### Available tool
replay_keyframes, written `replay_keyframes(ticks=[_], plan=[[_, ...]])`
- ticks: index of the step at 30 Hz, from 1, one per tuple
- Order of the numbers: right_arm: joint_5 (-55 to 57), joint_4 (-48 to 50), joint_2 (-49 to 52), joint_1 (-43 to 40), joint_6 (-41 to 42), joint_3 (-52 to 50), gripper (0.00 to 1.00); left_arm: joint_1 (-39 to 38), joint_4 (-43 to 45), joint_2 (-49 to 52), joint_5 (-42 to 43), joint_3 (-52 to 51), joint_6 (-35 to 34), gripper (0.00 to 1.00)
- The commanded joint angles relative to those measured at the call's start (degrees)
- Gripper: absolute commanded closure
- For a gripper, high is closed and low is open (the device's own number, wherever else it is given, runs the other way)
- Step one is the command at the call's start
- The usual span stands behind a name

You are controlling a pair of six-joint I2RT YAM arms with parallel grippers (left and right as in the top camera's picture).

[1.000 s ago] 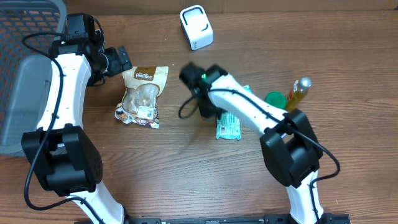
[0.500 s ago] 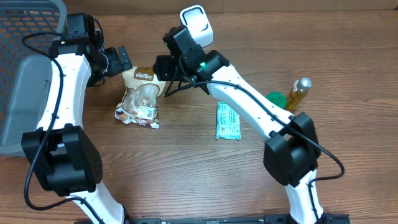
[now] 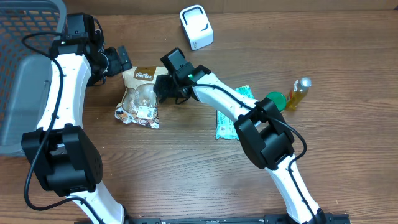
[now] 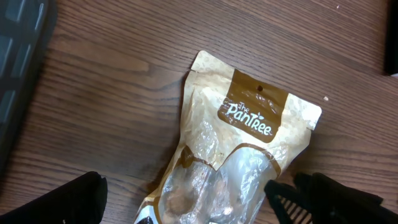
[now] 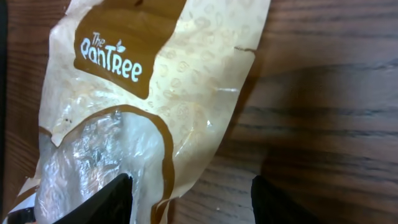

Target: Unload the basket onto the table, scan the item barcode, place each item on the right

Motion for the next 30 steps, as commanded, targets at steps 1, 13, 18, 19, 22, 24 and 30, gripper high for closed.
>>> replay_keyframes(ticks=[1, 13, 18, 19, 22, 24, 30], plan=[[-1.6, 0.9, -0.3, 0.7, 2.7, 0.0, 0.42, -0.5, 0.1, -0.7, -0.4, 0.9, 0.4, 0.00], [-1.6, 4.1, 3.5, 2.6, 9.0, 0.0, 0.49, -0.4, 0.1, -0.7, -0.4, 0.9, 0.4, 0.00], [-2.7, 3.7, 3.2, 1.9, 9.0, 0.1, 0.85, -0.5, 0.1, -0.7, -0.4, 0.9, 0.4, 0.00], [-3.6, 2.7, 2.8, 1.2, 8.9, 0.2, 0.91, -0.4, 0.1, -0.7, -0.4, 0.9, 0.4, 0.00], [-5.0, 0.0, 1.3, -0.7, 8.5, 0.2, 0.92, -0.5, 0.1, -0.7, -0.4, 0.9, 0.4, 0.01], [-5.2, -2.3, 0.2, -2.1, 8.5, 0.2, 0.92, -0.5, 0.1, -0.7, -0.4, 0.9, 0.4, 0.00], [-5.4, -14.0, -2.9, -7.3, 8.5, 0.2, 0.93, -0.4, 0.1, -0.7, -0.4, 0.9, 0.5, 0.00]])
